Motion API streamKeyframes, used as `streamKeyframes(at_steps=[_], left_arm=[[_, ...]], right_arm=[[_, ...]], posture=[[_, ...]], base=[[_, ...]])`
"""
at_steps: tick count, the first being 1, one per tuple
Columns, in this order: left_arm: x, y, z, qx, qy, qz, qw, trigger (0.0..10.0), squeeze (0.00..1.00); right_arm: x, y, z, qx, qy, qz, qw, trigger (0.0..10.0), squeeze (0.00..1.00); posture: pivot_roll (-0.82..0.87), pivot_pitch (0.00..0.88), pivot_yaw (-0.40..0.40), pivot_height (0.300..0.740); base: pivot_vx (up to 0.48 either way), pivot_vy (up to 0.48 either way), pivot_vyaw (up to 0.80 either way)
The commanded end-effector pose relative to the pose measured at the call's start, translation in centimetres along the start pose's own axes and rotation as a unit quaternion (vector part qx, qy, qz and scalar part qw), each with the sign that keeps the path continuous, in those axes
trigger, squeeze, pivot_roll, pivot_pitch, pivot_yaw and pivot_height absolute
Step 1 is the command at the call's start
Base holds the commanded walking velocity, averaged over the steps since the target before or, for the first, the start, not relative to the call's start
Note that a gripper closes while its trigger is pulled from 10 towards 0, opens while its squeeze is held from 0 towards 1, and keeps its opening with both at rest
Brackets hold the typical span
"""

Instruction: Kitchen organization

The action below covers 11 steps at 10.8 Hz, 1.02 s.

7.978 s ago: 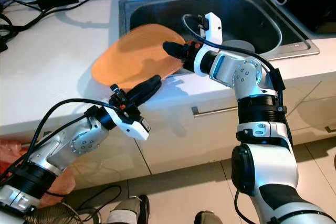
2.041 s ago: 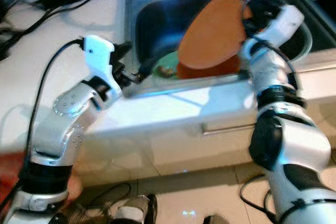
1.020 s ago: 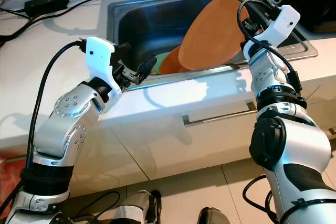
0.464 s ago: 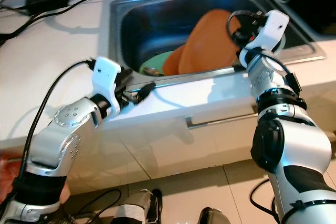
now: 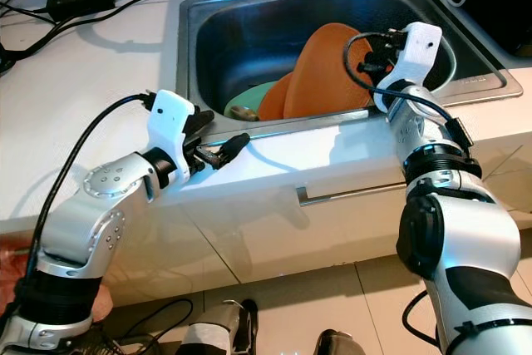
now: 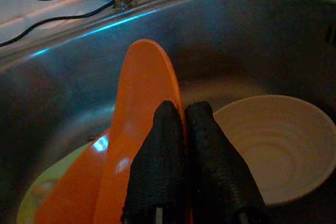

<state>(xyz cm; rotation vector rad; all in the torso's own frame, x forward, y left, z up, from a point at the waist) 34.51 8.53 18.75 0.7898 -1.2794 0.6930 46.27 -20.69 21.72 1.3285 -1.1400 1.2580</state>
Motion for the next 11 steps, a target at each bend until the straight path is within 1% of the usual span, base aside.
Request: streamKeyframes(at_steps=[1, 2, 3, 8, 11], left_arm=[[0.26, 0.24, 0.25, -0.008, -0.003, 0.000, 1.000, 10.0, 0.00], [0.10, 0.31, 0.29, -0.009, -0.001, -0.004, 1.000, 10.0, 0.00], [-0.04, 0.33, 0.35, -0.011, -0.001, -0.007, 1.000, 10.0, 0.00], [-0.15, 0.24, 0.44, -0.015, -0.002, -0.008, 1.000, 10.0, 0.00], [-0.41, 0.19, 0.60, -0.017, 0.001, -0.011, 1.000, 10.0, 0.00]], right_arm=[[-3.84, 0.57, -0.22, 0.010, 0.005, -0.063, 0.998, 10.0, 0.00], [-3.92, 0.62, -0.18, 0.012, 0.014, -0.066, 0.998, 10.0, 0.52], [-3.94, 0.63, -0.15, 0.012, 0.016, -0.067, 0.998, 10.0, 1.00], [-3.95, 0.67, -0.12, 0.015, 0.014, -0.066, 0.998, 10.0, 1.00], [-4.00, 0.79, 0.17, 0.014, 0.013, -0.064, 0.998, 10.0, 1.00]], posture=[[0.32, 0.184, 0.103, 0.740], [0.32, 0.181, 0.101, 0.740], [0.32, 0.180, 0.100, 0.740], [0.31, 0.175, 0.100, 0.740], [0.31, 0.172, 0.096, 0.740]], base=[[0.000, 0.000, 0.00], [0.000, 0.000, 0.00], [0.000, 0.000, 0.00], [0.000, 0.000, 0.00], [0.000, 0.000, 0.00]])
Point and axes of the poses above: a point about 5 cm out from each wrist's last joint towards the gripper, its own y axis pointing back from the gripper into the wrist, its own x axis along the axis of the wrist's last joint, z = x × y, the point moved 5 cm from there along -y, pointing out of the wrist towards the gripper, and after that the axes turned 11 degrees about y, right-handed, at the moved point
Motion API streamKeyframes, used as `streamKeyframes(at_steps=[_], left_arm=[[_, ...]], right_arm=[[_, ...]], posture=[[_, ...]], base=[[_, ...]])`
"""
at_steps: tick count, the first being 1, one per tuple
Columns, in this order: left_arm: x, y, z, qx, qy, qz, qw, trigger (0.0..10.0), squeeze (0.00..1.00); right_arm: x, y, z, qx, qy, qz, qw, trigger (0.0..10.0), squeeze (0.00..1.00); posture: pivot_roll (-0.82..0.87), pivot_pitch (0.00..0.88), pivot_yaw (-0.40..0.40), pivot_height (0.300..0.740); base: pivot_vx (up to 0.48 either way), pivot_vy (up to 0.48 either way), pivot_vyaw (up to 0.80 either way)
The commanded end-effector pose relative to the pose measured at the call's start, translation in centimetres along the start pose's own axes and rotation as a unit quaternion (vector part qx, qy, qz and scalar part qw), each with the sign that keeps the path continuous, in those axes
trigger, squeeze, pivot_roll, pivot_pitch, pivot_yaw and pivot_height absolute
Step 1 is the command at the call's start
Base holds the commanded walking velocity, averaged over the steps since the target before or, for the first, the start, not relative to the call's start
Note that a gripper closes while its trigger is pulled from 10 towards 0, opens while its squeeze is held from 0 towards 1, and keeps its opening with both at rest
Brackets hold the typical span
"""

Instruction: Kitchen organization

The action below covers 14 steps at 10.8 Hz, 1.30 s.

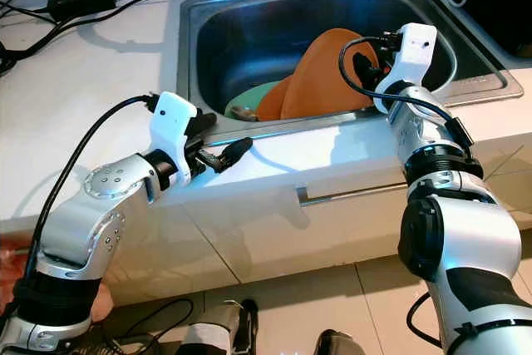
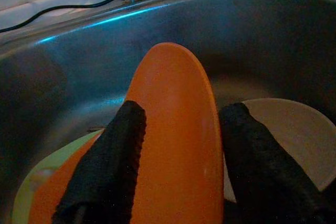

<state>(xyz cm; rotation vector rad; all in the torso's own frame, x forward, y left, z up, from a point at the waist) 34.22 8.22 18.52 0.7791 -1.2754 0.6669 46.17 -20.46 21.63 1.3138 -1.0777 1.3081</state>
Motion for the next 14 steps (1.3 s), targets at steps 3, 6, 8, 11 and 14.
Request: streamKeyframes(at_steps=[3, 6, 8, 11, 14], left_arm=[[-0.3, -0.1, 0.3, -0.007, 0.001, -0.005, 1.000, 10.0, 0.00], [-0.4, -0.4, 0.3, -0.004, 0.006, -0.002, 1.000, 10.0, 0.00], [-0.4, -0.6, 0.4, -0.002, 0.011, 0.003, 1.000, 10.0, 0.00], [-0.1, -1.0, 0.3, 0.003, 0.013, 0.018, 1.000, 10.0, 0.00], [2.1, -1.7, -0.5, 0.030, 0.009, 0.081, 0.996, 10.0, 0.00]], right_arm=[[-3.1, 0.7, 0.5, 0.009, 0.024, -0.049, 0.998, 10.0, 1.00], [-1.9, 1.2, 2.6, -0.011, 0.088, -0.042, 0.995, 10.0, 1.00], [-1.4, 1.5, 3.4, -0.017, 0.084, -0.038, 0.996, 10.0, 1.00], [-0.2, 1.4, 3.8, -0.025, 0.067, -0.014, 0.997, 10.0, 1.00], [1.3, 1.3, 3.1, -0.030, 0.075, 0.044, 0.996, 10.0, 1.00]], posture=[[0.30, 0.164, 0.089, 0.740], [0.28, 0.150, 0.068, 0.740], [0.27, 0.146, 0.054, 0.740], [0.25, 0.122, 0.046, 0.740], [0.23, 0.076, 0.059, 0.740]], base=[[0.000, 0.000, 0.00], [0.000, 0.000, 0.00], [0.000, 0.000, 0.00], [0.000, 0.000, 0.00], [0.000, 0.000, 0.00]])
Point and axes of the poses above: a point about 5 cm out from each wrist's last joint towards the gripper, its own y axis pointing back from the gripper into the wrist, its own x axis along the axis of the wrist's last joint, z = x × y, the point moved 5 cm from there along -y, pointing out of the wrist towards the gripper, and after that the axes turned 11 degrees about y, right-handed, at the moved point
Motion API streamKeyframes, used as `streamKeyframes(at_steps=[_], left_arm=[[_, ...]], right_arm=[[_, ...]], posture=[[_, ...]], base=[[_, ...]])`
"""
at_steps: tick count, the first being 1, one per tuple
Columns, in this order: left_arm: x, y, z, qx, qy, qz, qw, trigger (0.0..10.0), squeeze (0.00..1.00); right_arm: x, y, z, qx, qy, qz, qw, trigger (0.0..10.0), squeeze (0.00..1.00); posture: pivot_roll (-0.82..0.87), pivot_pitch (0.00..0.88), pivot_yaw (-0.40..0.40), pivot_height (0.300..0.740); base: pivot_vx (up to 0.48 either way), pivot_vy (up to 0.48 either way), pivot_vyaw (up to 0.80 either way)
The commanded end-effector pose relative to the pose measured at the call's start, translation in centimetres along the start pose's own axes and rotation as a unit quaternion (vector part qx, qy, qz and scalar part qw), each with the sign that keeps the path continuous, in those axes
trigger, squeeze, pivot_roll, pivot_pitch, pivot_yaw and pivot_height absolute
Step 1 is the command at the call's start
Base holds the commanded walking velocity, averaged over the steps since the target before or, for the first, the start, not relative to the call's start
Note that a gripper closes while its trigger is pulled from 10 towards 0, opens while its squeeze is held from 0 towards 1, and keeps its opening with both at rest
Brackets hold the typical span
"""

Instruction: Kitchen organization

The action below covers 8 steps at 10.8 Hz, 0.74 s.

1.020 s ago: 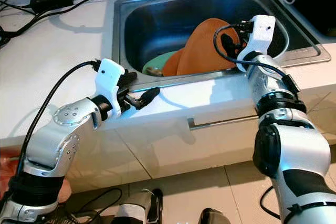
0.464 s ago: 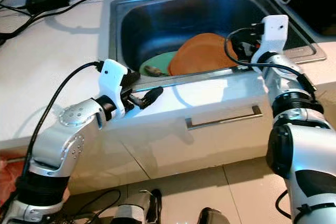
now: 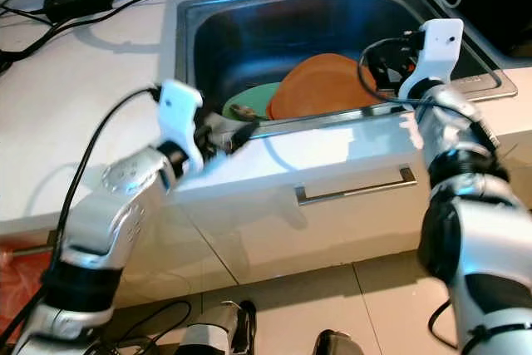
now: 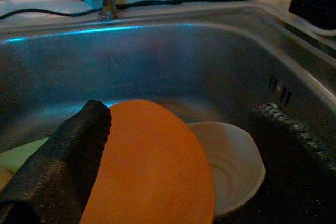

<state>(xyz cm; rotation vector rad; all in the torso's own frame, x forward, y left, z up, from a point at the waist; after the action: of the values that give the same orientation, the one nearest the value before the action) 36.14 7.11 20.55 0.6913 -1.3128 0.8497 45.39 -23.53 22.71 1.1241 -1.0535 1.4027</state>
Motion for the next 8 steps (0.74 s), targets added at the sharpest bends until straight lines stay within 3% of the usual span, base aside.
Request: streamKeyframes(at_steps=[1, 4, 5, 6, 8], left_arm=[[0.7, -0.1, -0.6, 0.016, -0.005, 0.020, 1.000, 10.0, 0.00], [2.4, -0.9, -1.5, 0.053, -0.009, 0.085, 0.995, 10.0, 0.00], [2.8, -0.9, -2.1, 0.079, -0.013, 0.103, 0.991, 10.0, 0.00], [3.2, -0.9, -2.6, 0.102, -0.012, 0.120, 0.988, 10.0, 0.00], [4.2, -0.5, -2.4, 0.110, -0.043, 0.146, 0.982, 10.0, 0.00]], right_arm=[[0.7, 0.1, -0.1, -0.001, -0.011, 0.024, 1.000, 10.0, 1.00], [3.0, 0.7, -0.5, -0.003, 0.004, 0.094, 0.996, 10.0, 1.00], [3.9, 1.4, -0.9, -0.005, 0.022, 0.125, 0.992, 10.0, 0.90], [4.4, 2.1, -0.8, -0.021, 0.022, 0.139, 0.990, 10.0, 0.00], [4.7, 3.8, -1.7, -0.031, 0.017, 0.155, 0.987, 10.0, 0.00]], posture=[[0.21, 0.056, 0.060, 0.740], [0.16, 0.000, 0.062, 0.740], [0.15, 0.000, 0.061, 0.740], [0.15, 0.000, 0.066, 0.740], [0.15, 0.000, 0.079, 0.740]], base=[[0.000, 0.000, 0.00], [0.000, 0.000, 0.00], [0.000, 0.000, 0.00], [0.000, 0.000, 0.00], [0.000, 0.000, 0.00]])
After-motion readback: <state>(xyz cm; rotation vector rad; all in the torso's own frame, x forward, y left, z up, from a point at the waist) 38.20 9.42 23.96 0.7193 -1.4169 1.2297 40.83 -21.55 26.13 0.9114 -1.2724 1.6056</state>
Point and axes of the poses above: a point about 5 cm out from each wrist's last joint towards the gripper, its own y axis pointing back from the gripper into the wrist, its own x axis along the axis of the wrist's last joint, z = x × y, the point moved 5 cm from there along -y, pointing out of the wrist towards the gripper, and after that the axes turned 11 degrees about y, right-handed, at the moved point
